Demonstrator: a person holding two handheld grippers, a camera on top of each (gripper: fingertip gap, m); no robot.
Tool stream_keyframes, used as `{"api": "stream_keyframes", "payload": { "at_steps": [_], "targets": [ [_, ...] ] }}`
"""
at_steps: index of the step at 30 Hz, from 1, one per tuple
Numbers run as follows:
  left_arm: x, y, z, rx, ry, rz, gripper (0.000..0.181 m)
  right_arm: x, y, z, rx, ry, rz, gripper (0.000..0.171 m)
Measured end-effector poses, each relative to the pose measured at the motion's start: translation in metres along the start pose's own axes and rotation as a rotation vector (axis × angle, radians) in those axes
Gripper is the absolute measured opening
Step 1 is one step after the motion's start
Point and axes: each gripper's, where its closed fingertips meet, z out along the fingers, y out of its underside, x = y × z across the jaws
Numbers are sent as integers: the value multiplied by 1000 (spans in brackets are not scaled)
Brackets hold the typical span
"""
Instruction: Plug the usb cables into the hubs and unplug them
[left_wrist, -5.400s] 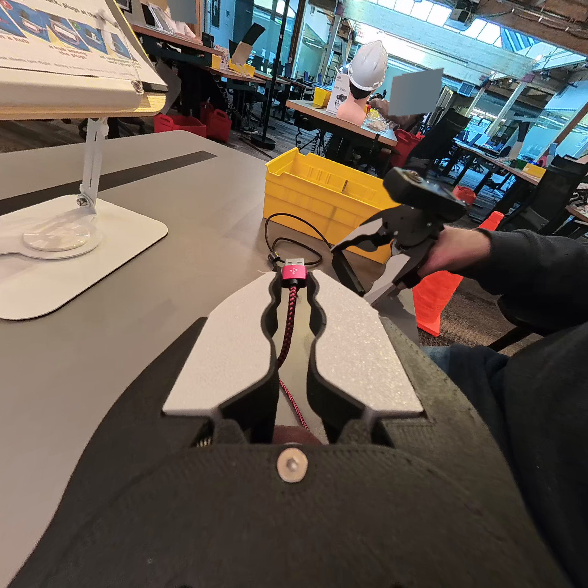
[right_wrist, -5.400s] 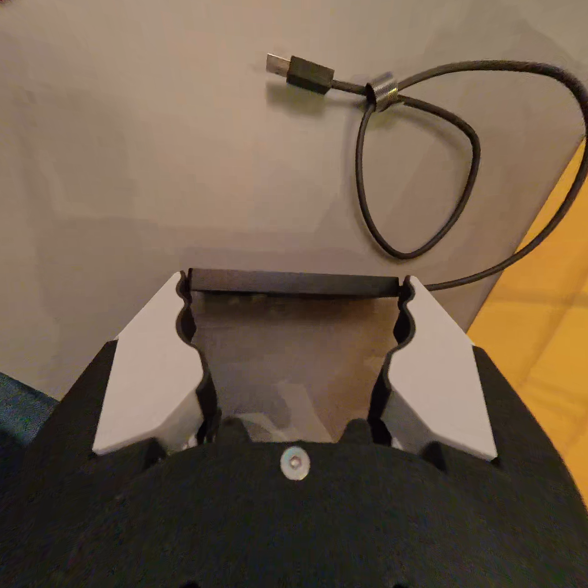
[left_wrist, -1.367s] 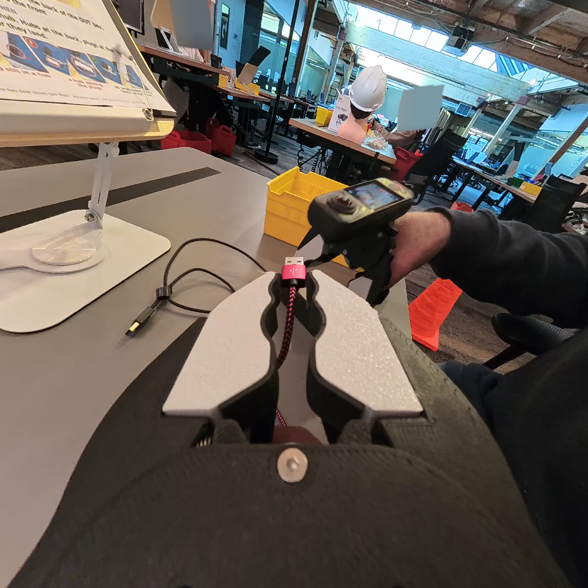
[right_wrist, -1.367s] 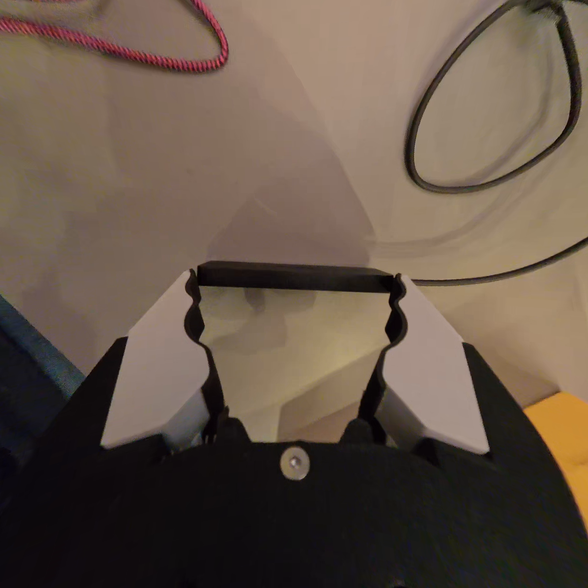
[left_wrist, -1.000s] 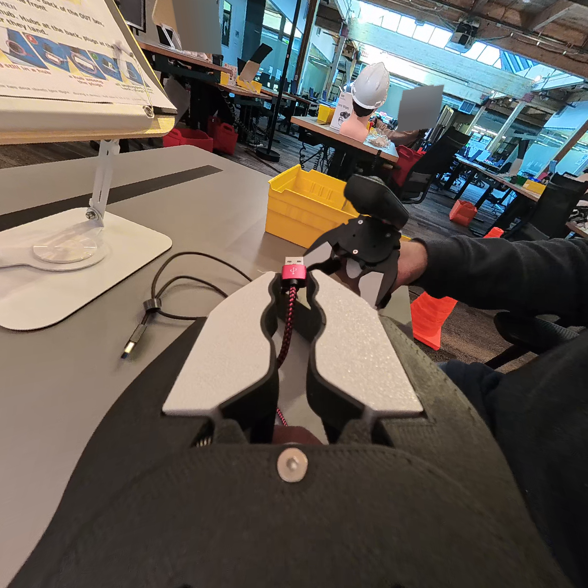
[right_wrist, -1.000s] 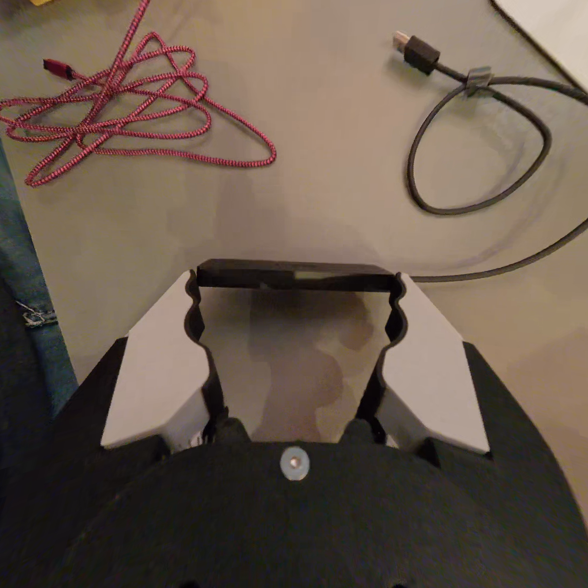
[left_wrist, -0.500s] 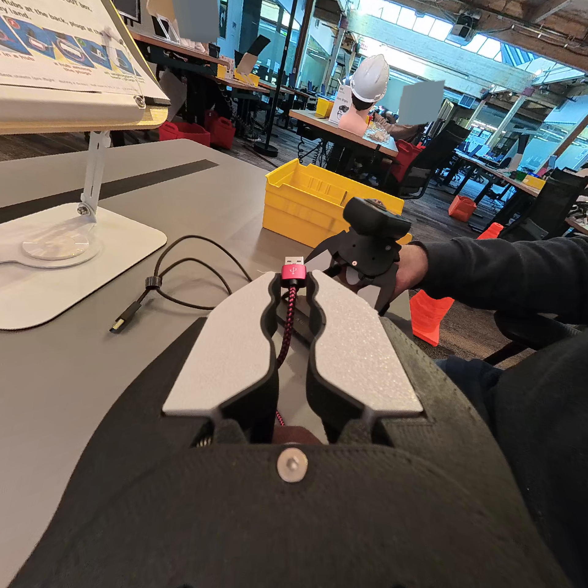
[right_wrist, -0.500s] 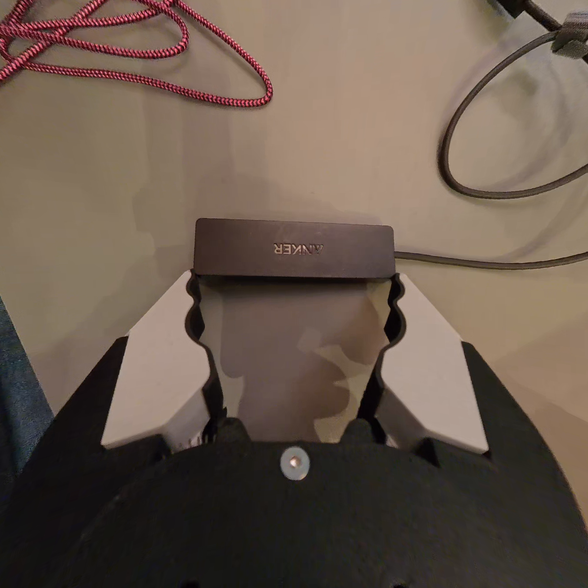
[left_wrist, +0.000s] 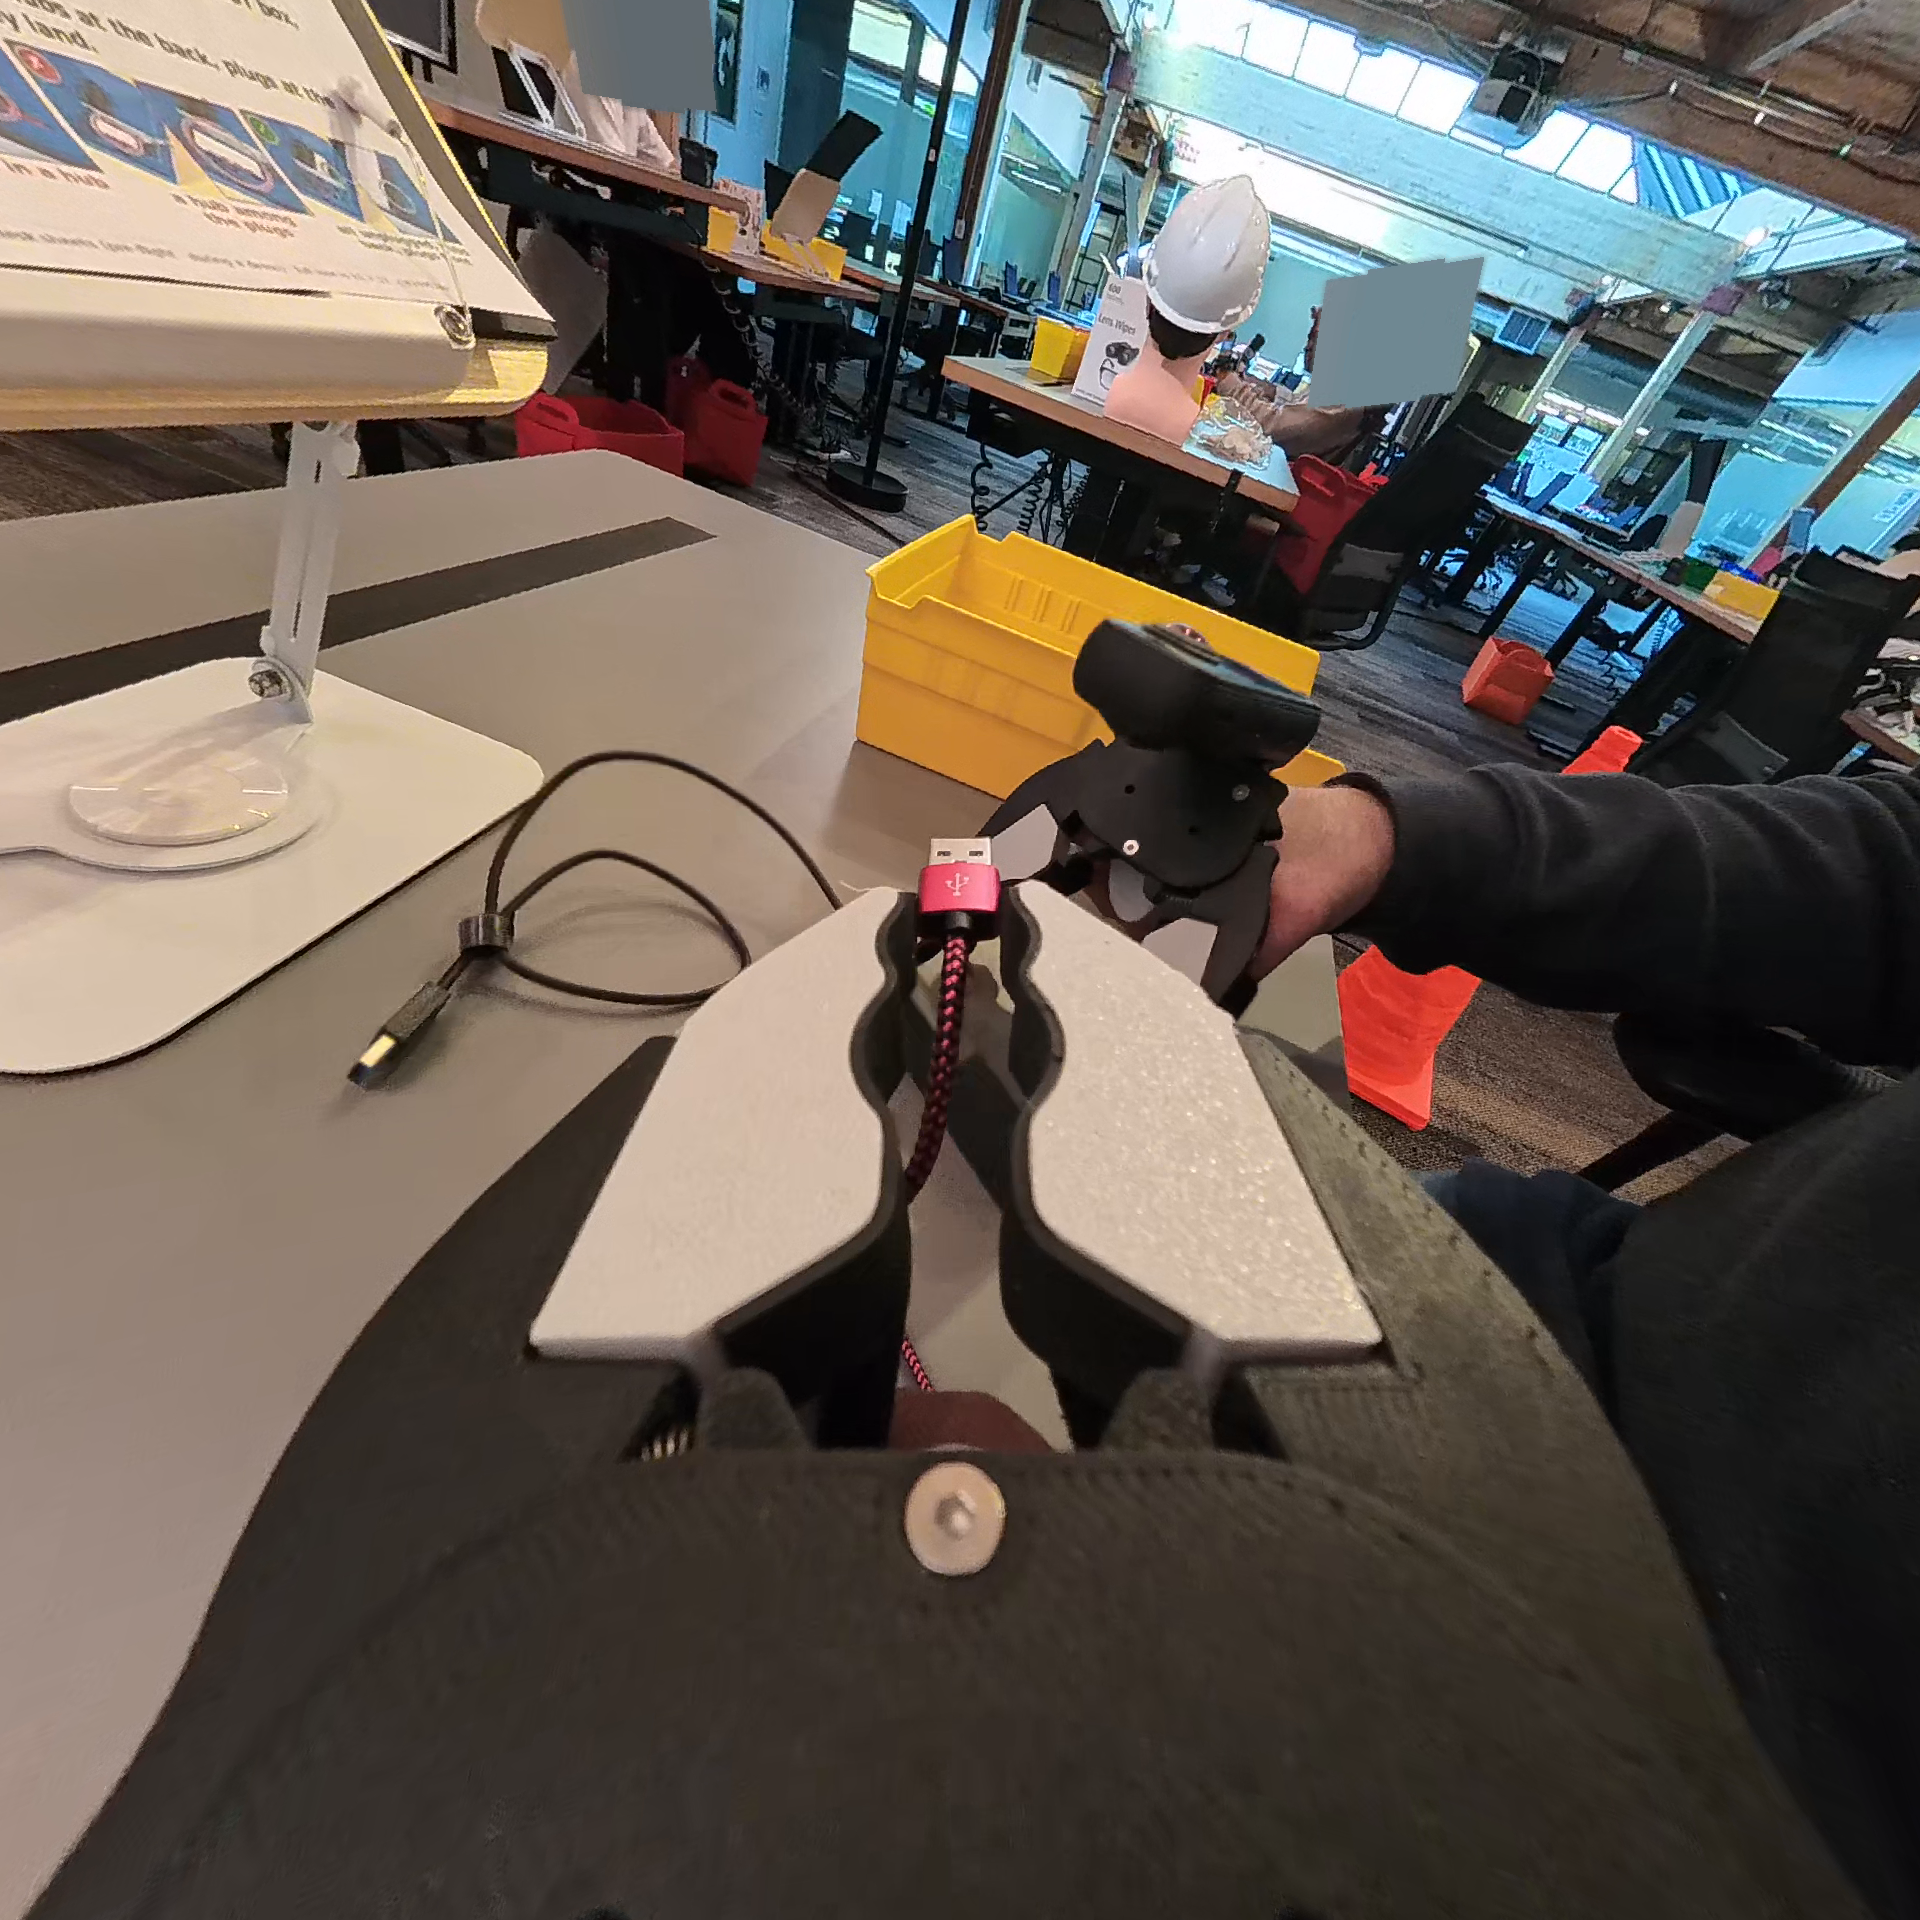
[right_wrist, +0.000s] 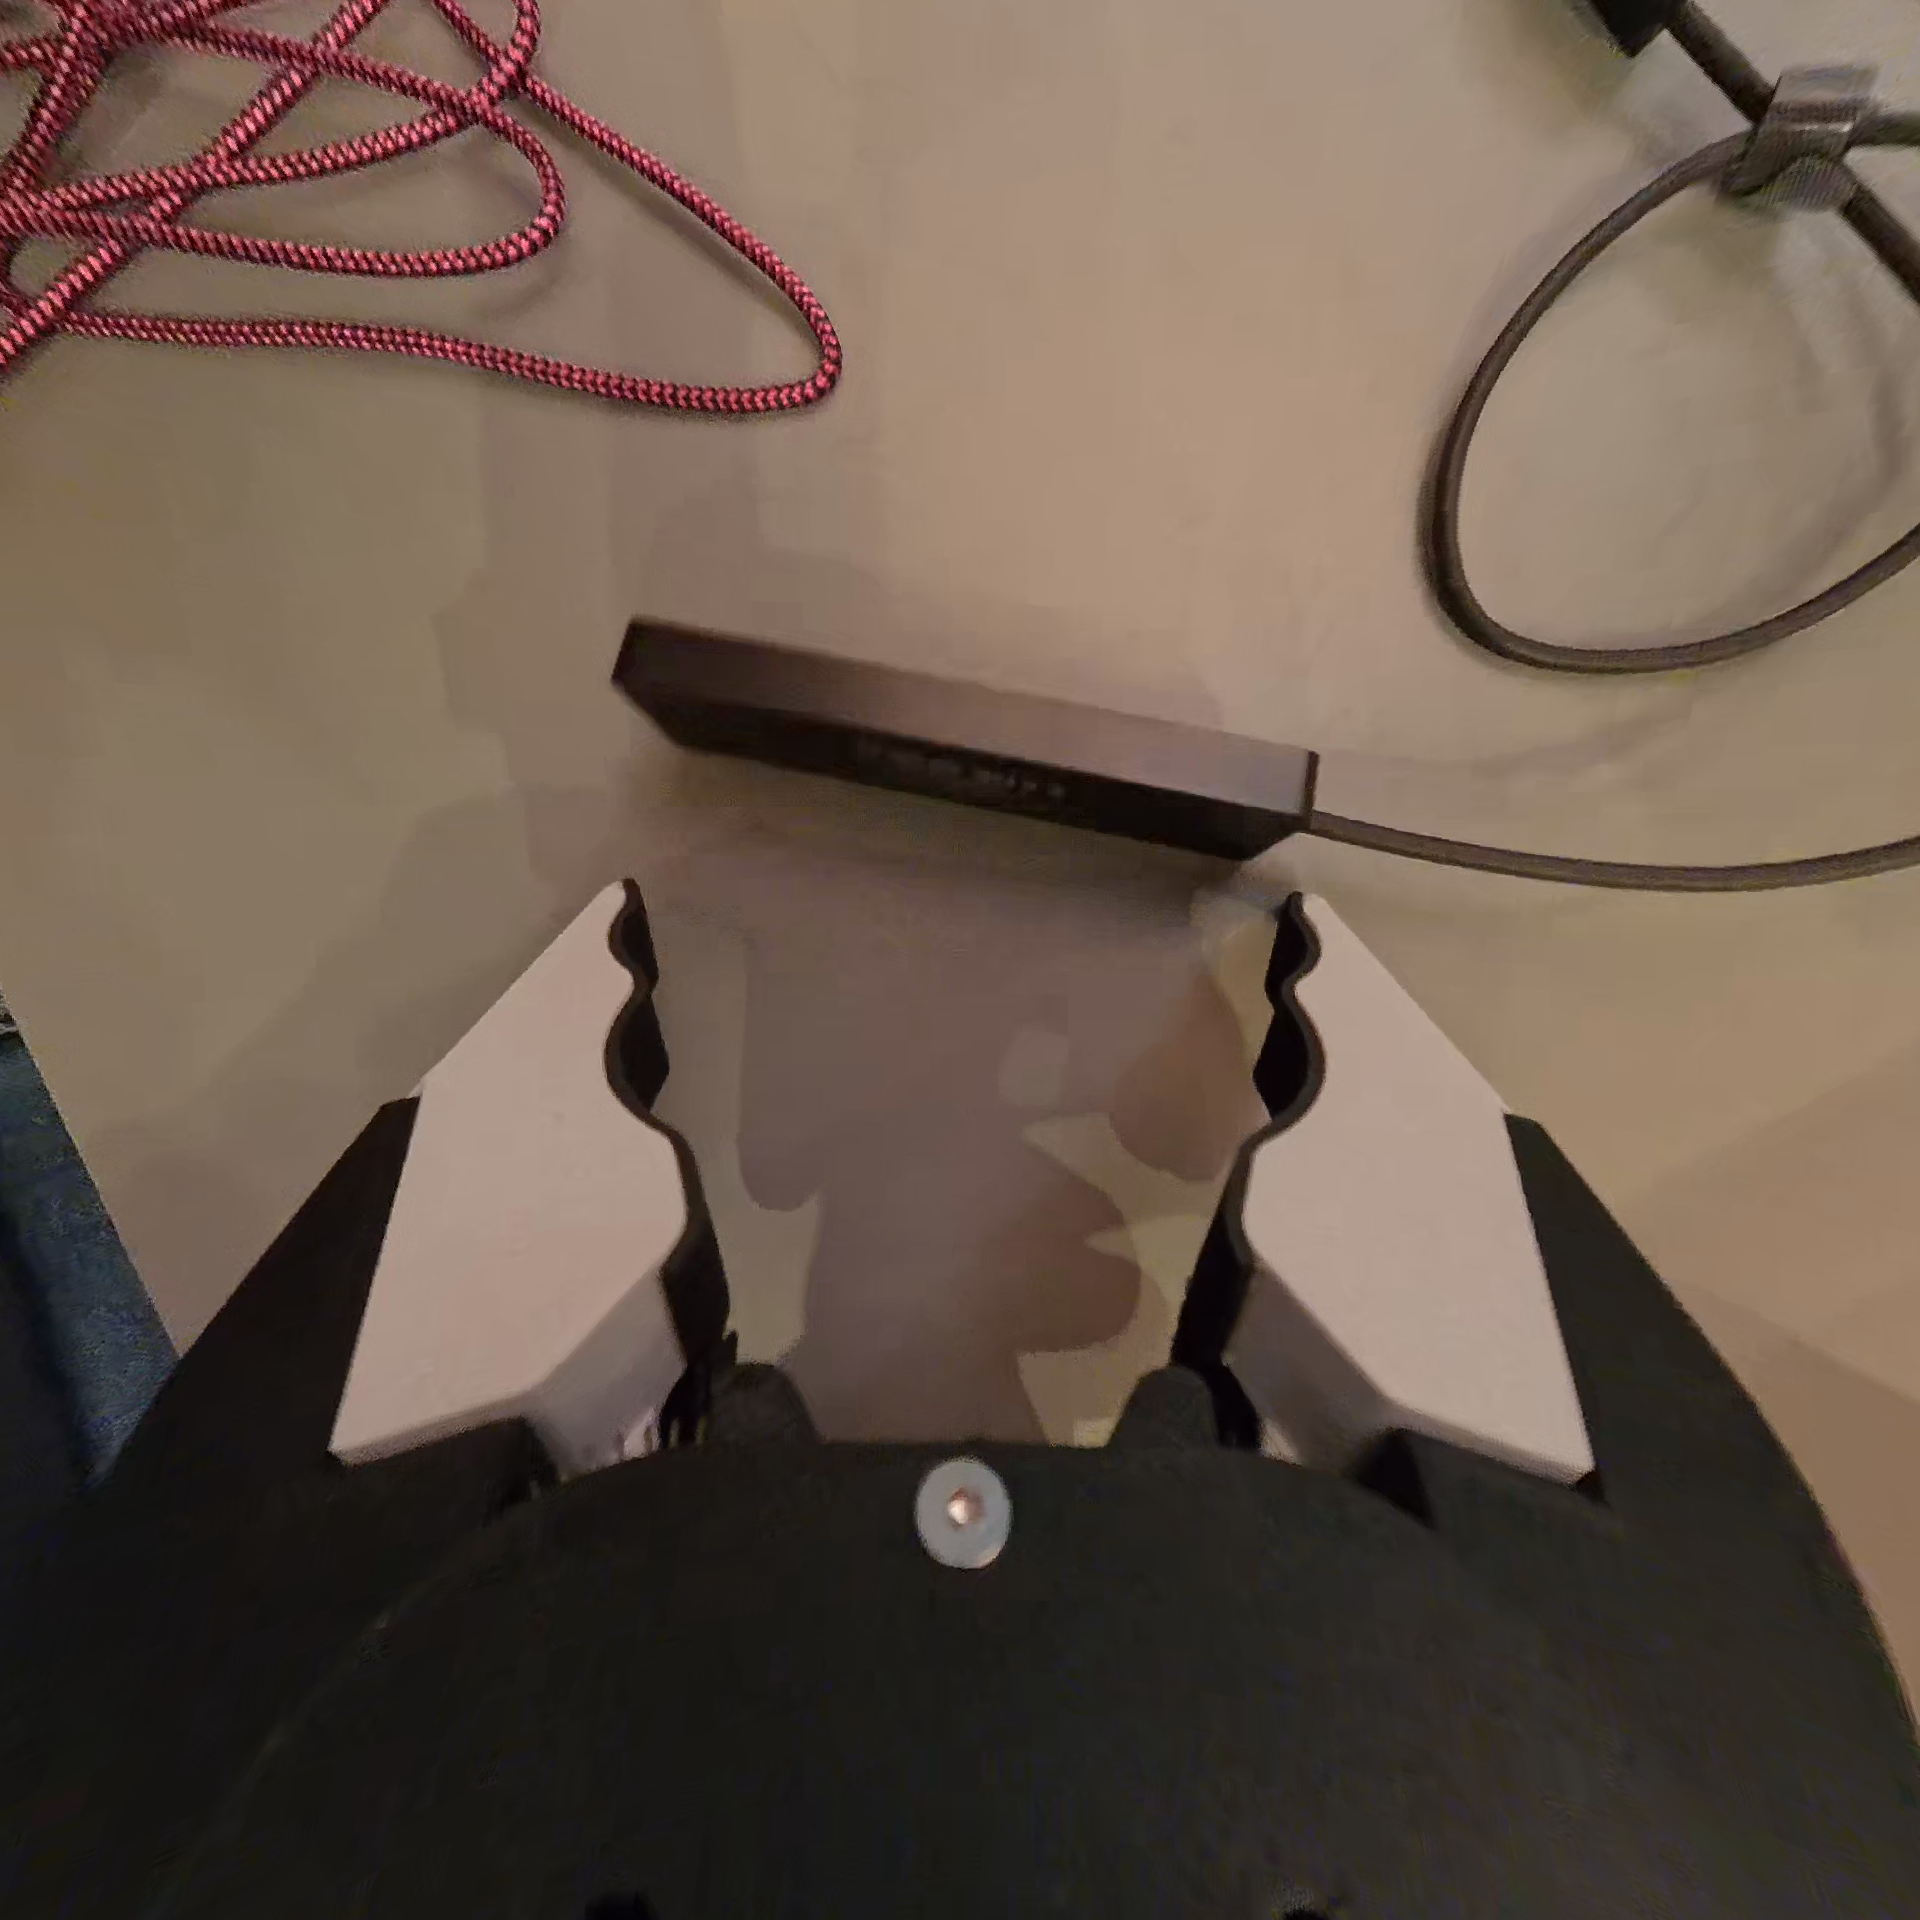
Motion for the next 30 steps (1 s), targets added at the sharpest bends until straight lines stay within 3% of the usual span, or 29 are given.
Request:
{"api": "stream_keyframes", "payload": {
  "at_steps": [6,10,15,20,24,27,30],
  "targets": [
    [-1,0,-1,1,-4,0,15,-1,-7,-6,8,33,21,132],
    [-2,1,0,-1,-3,-4,15,-5,-31,-17,45,76,55,136],
    [1,1,1,-3,1,0,15,2,-44,-5,30,138,93,137],
    [-1,-2,-3,6,-3,0,15,4,-32,12,15,153,137,127],
    [-2,-1,-2,5,0,-3,15,6,-33,9,45,176,151,91],
    [-1,0,-2,2,1,-1,15,6,-31,9,27,164,161,113],
    [-2,-1,-3,5,-5,-1,15,5,-35,2,28,164,149,120]
  ]
}}
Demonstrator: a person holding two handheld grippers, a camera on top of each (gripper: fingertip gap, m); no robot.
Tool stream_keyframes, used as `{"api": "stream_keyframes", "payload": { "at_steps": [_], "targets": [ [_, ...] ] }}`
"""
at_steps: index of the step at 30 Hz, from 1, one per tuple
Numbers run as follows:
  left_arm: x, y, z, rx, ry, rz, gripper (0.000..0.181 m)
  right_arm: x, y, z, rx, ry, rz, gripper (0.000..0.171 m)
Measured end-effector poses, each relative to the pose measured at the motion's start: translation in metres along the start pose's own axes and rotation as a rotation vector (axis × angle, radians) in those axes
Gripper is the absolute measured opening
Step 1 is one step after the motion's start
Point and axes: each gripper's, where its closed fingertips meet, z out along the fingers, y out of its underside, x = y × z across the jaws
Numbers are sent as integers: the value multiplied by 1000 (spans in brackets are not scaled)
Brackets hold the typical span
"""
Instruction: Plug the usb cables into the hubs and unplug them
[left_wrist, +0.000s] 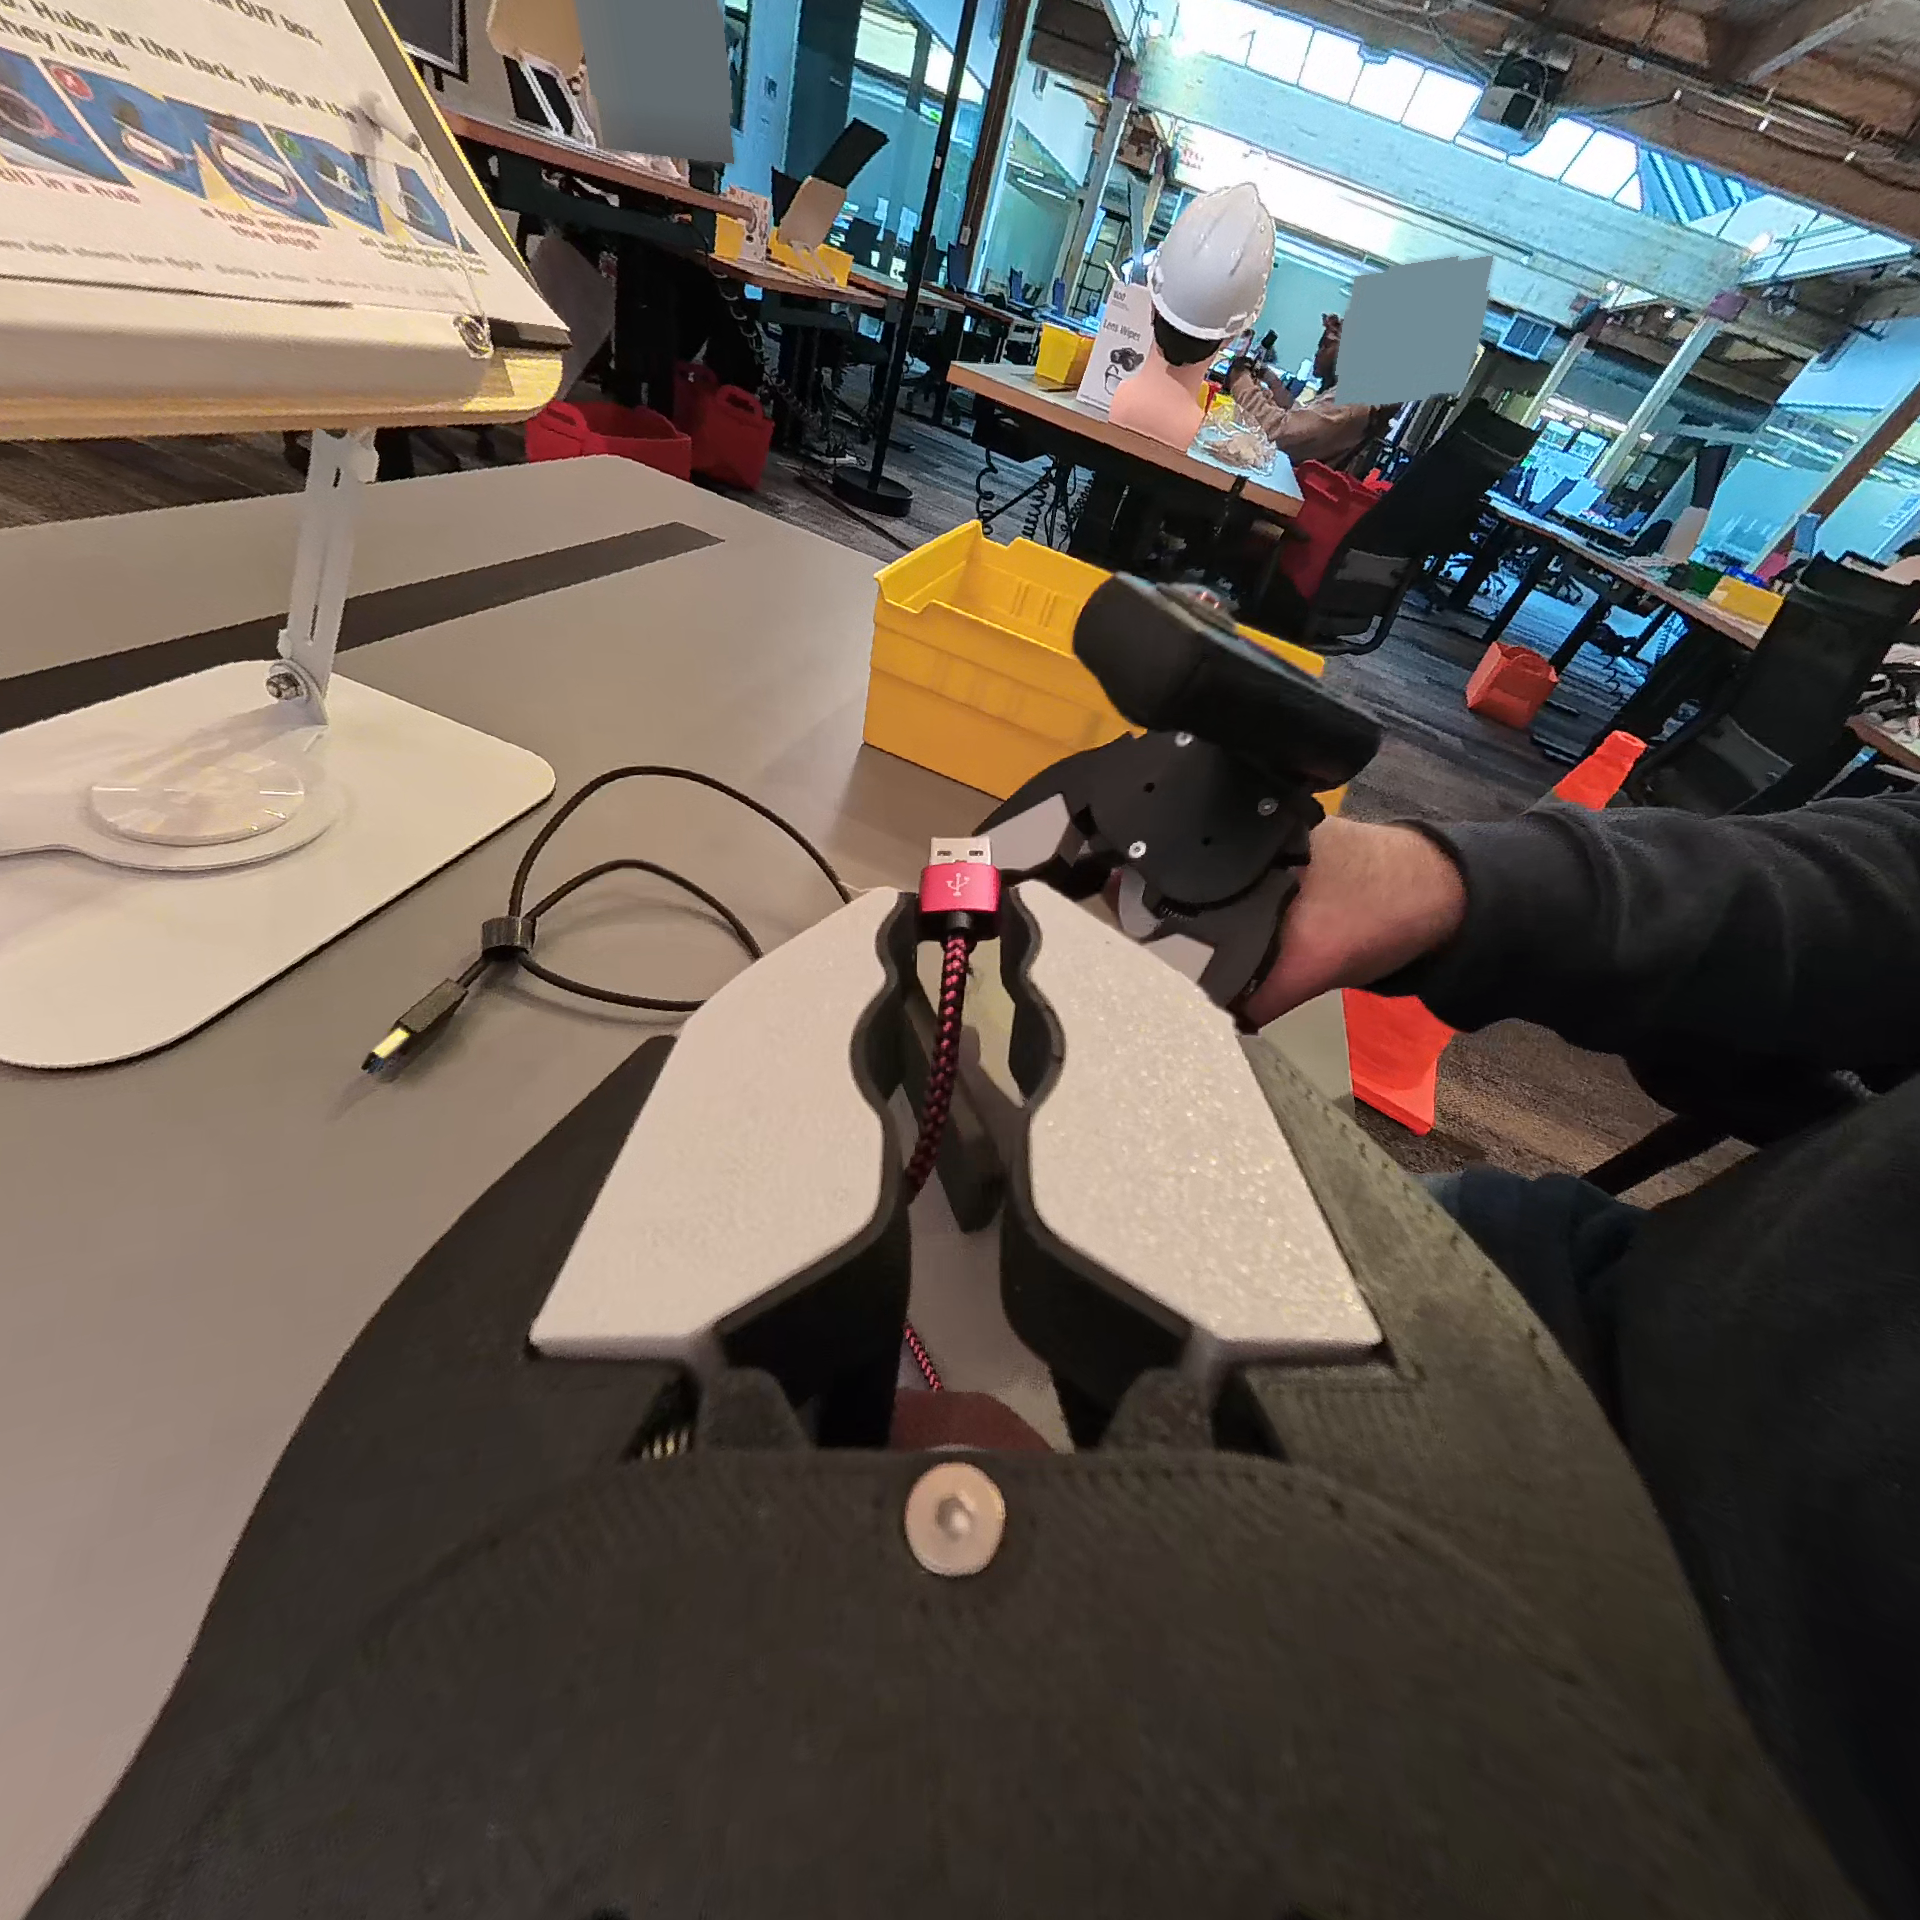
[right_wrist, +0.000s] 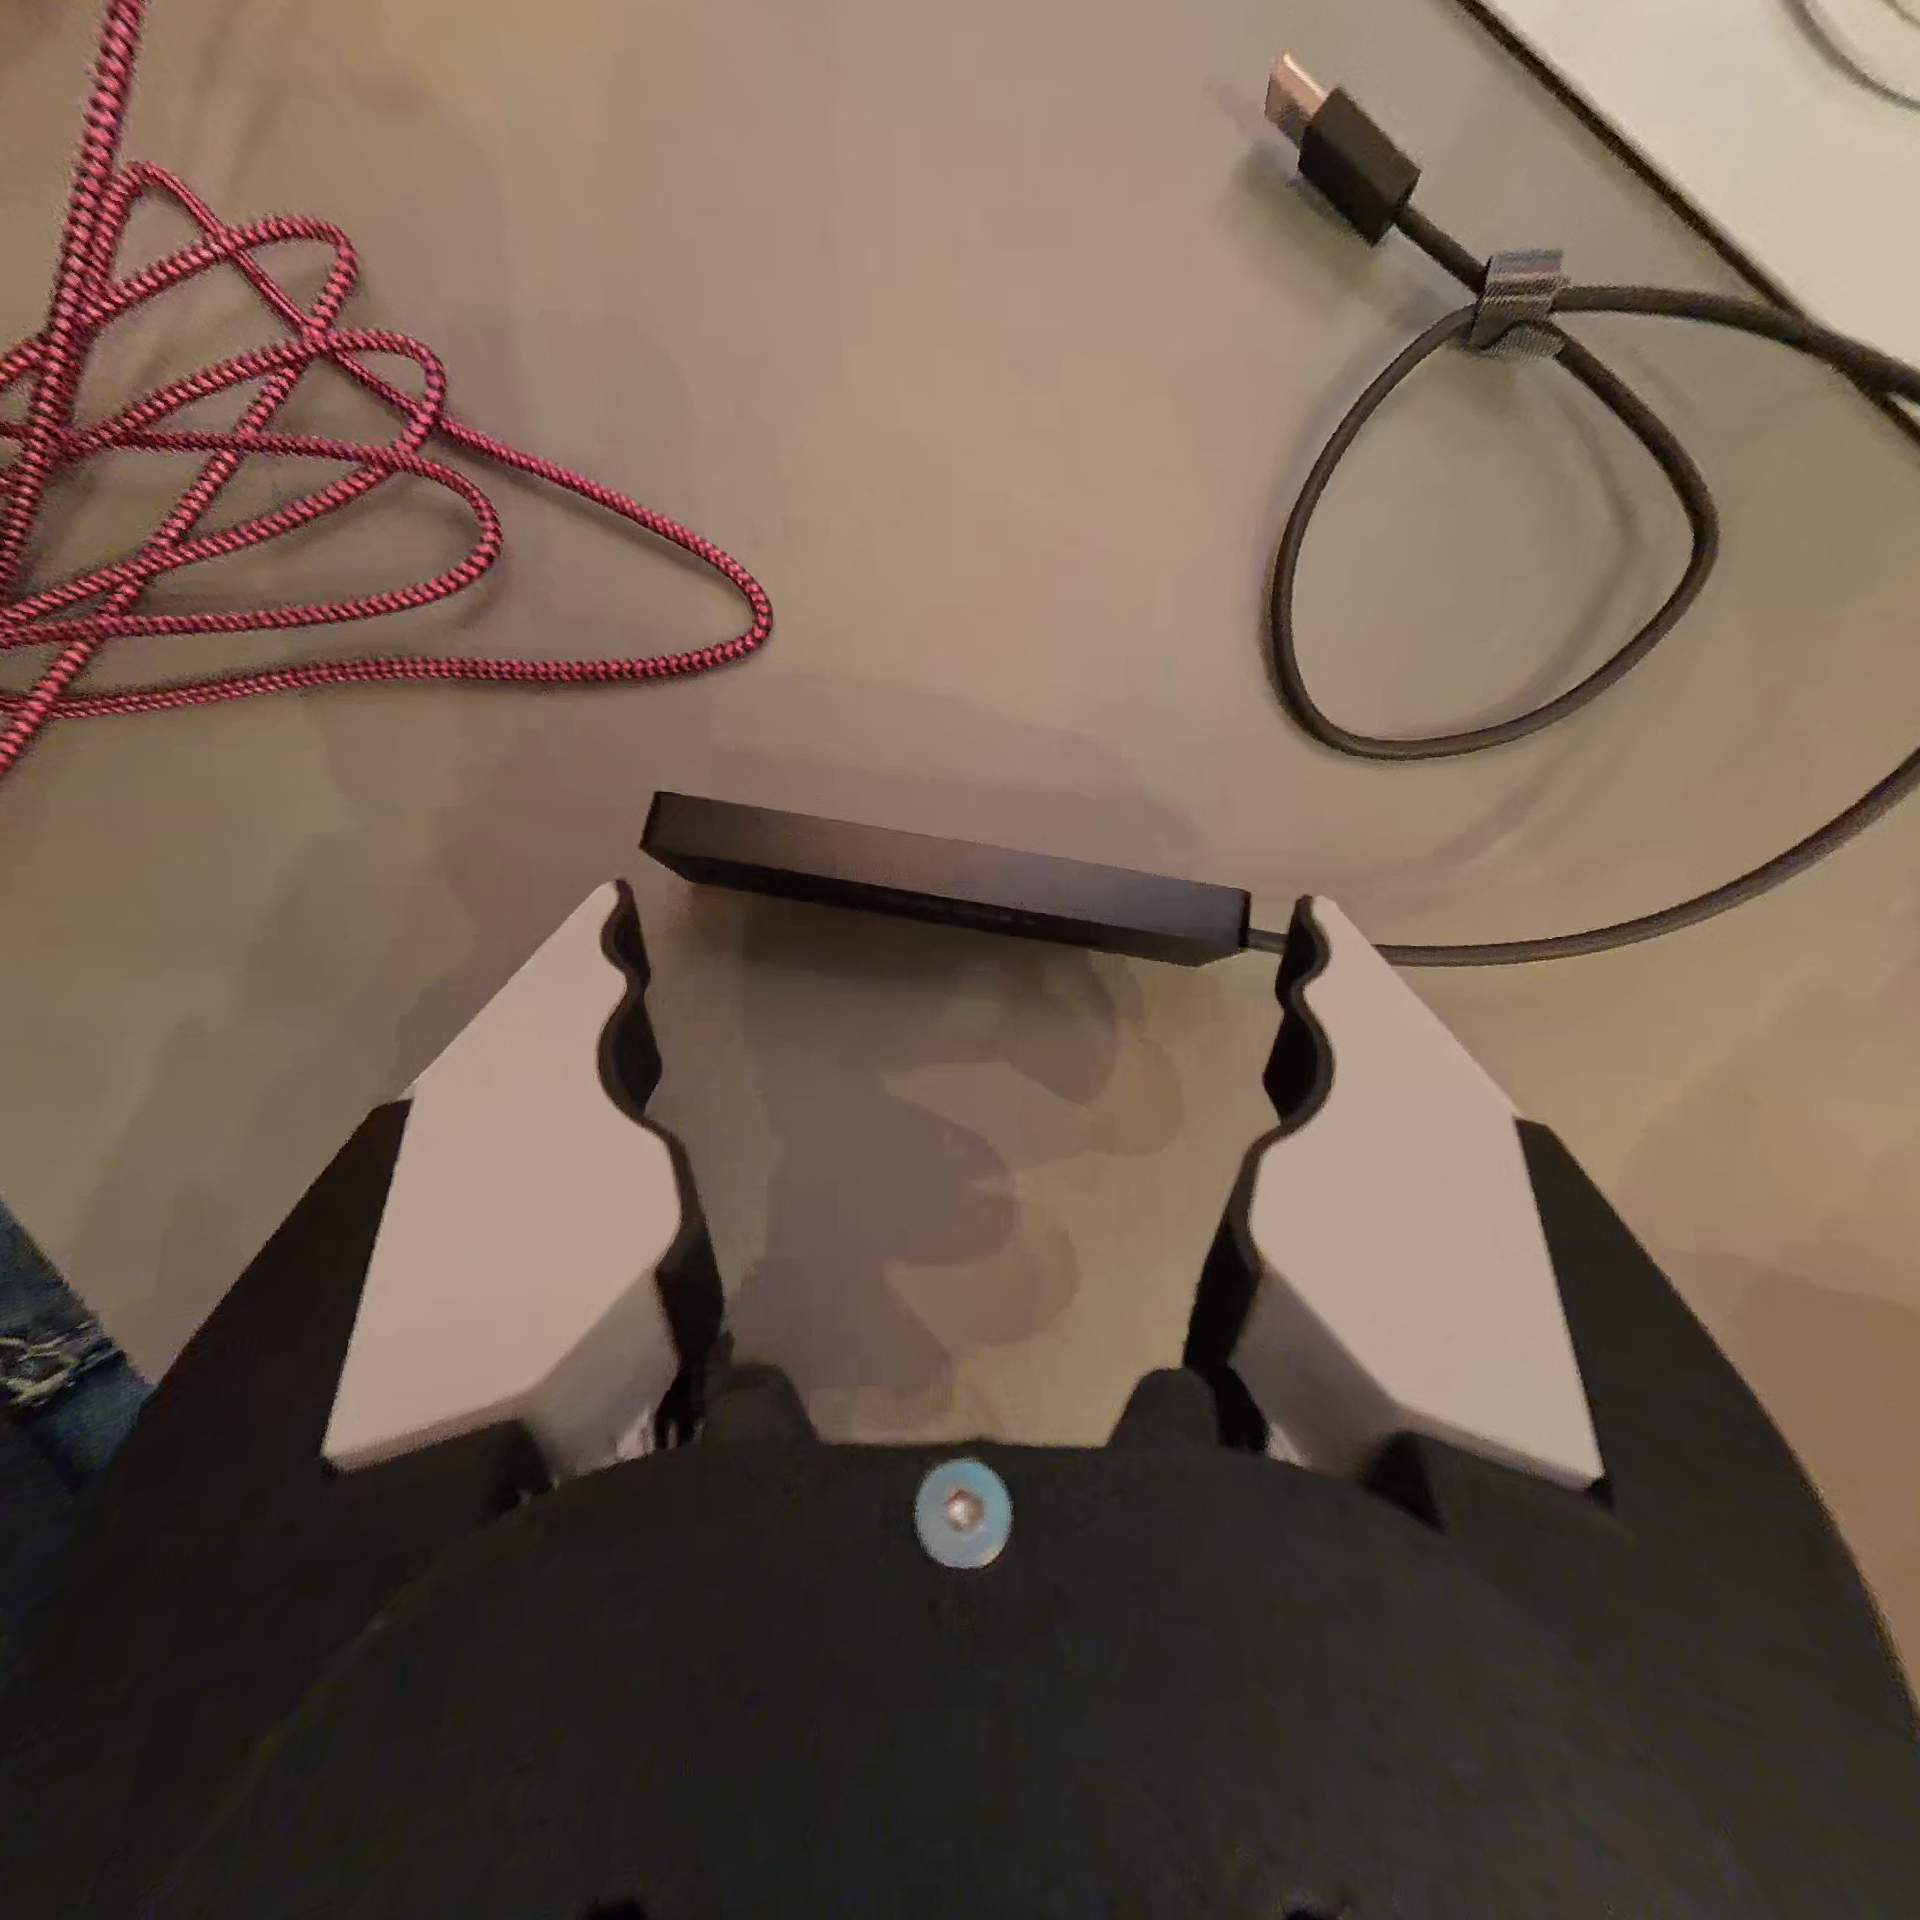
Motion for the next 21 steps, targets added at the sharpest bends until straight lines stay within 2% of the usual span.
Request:
{"api": "stream_keyframes", "payload": {
  "at_steps": [4,7,18,21],
  "targets": [
    [-1,-1,0,2,-3,-2,15,-8,-6,-8,-37,-29,20,138],
    [1,1,4,-6,4,0,15,-13,-7,0,-94,-24,30,143],
    [-2,1,-1,-8,-1,2,15,-6,1,19,-358,69,-52,111],
    [-4,-2,-5,4,-4,-2,15,-10,6,18,-373,27,-49,105]
  ]
}}
